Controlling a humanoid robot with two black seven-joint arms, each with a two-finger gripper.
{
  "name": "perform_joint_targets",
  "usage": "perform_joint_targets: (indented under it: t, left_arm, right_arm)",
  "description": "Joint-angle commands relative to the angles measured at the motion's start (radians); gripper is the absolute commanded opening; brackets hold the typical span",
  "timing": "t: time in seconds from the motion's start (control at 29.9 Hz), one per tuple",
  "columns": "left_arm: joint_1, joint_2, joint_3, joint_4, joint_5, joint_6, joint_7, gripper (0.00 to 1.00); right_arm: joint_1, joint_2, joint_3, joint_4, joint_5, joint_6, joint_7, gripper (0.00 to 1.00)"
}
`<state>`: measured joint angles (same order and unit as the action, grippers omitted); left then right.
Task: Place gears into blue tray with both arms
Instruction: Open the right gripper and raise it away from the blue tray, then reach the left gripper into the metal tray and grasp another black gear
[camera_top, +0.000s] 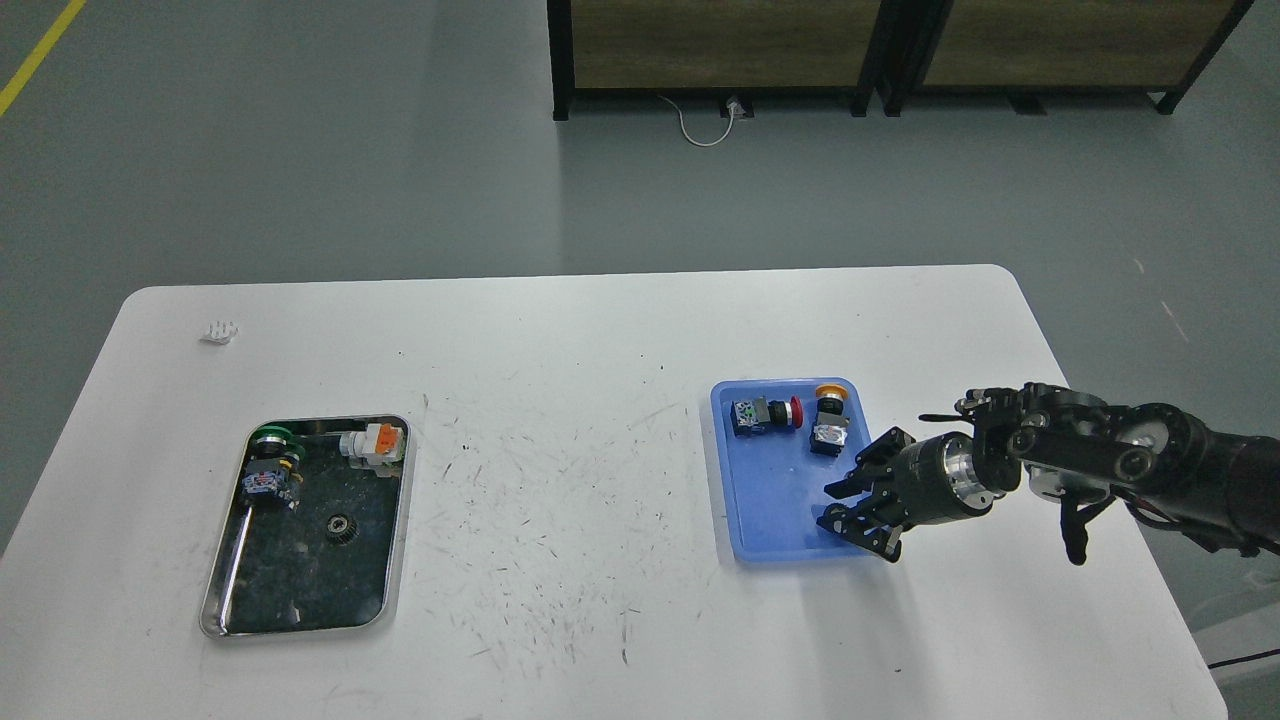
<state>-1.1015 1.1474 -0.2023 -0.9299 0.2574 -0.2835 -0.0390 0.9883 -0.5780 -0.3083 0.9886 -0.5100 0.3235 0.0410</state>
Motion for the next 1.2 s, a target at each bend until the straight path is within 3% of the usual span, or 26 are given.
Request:
perform_joint_targets:
  t: [0.0, 0.27, 0.47, 0.7, 1.0, 1.17]
  left_arm:
    - [-0.001, 0.000, 0.000, -0.001, -0.001, 0.000, 0.001, 0.99]
    - [-0.001, 0.000, -0.014, -0.007, -0.003, -0.078, -0.004, 0.98]
    - [0.003, -0.002, -0.006, -0.009, 0.063, -0.205, -0.067, 0.98]
    - [0.037, -0.040, 0.008, -0.069, 0.152, -0.205, -0.119, 0.99]
    - [0.170, -0.204, 0.006, -0.147, 0.155, -0.205, -0.117, 0.98]
    - [0.250, -0.293, 0.006, -0.161, 0.161, -0.163, -0.114, 0.98]
  right_arm:
    - [0.000, -0.003, 0.031, -0.001, 0.008, -0.021, 0.000, 0.84]
    - [0.026, 0.006, 0.225, -0.002, 0.048, -0.030, 0.002, 0.91]
    - [0.096, 0.014, 0.391, -0.036, 0.126, -0.041, 0.000, 0.92]
    - [0.136, 0.006, 0.547, -0.128, 0.139, -0.076, -0.004, 0.93]
    - [0.205, -0.026, 0.581, -0.212, 0.151, -0.081, -0.006, 0.94]
    - [0.224, -0.032, 0.581, -0.238, 0.149, -0.083, -0.009, 0.94]
